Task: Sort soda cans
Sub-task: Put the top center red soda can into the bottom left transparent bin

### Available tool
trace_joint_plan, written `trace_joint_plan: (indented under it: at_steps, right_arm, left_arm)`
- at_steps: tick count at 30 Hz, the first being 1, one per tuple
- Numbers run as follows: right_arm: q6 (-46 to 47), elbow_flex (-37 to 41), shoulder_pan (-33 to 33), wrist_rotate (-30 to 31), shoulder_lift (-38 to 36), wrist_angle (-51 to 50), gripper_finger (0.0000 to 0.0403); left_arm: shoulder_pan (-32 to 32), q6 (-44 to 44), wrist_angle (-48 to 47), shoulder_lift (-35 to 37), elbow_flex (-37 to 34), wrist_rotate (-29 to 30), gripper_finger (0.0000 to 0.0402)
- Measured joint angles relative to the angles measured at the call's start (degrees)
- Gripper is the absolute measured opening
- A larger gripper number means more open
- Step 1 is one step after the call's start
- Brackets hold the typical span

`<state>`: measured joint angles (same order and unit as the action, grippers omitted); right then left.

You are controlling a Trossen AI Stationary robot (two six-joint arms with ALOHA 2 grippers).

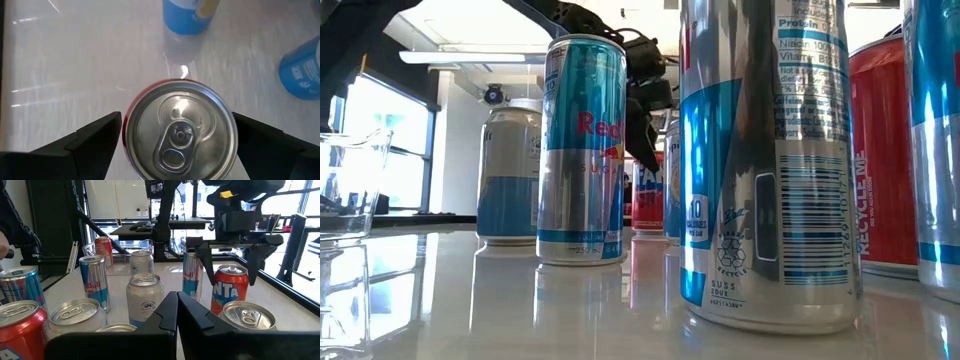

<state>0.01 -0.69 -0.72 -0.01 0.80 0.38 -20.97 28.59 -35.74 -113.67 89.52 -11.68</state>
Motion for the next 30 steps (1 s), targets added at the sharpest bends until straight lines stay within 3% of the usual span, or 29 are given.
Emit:
trace_joint_plan:
  at_steps: [4,14,18,23,30]
  right_arm:
    - [0.0,0.0,0.0,0.0,0.0,0.0,0.0]
    - [0.0,0.0,0.0,0.0,0.0,0.0,0.0]
    - [0.0,0.0,0.0,0.0,0.0,0.0,0.0]
    - [0.0,0.0,0.0,0.0,0.0,0.0,0.0]
    - [0.0,0.0,0.0,0.0,0.0,0.0,0.0]
  left_arm:
    - [0.0,-0.6,0.0,0.0,0.0,0.0,0.0349]
    - [1.3,-2.4,0.1,0.1,-0.1,0.8,0.0293]
    - [3.9,-3.0,0.0,2.1,-0.4,5.9,0.0293]
    - [7.3,-2.0,0.9,9.4,-0.2,14.9,0.0293]
    - [14.3,-6.7,-4.4,25.5,-0.1,14.7,0.0293]
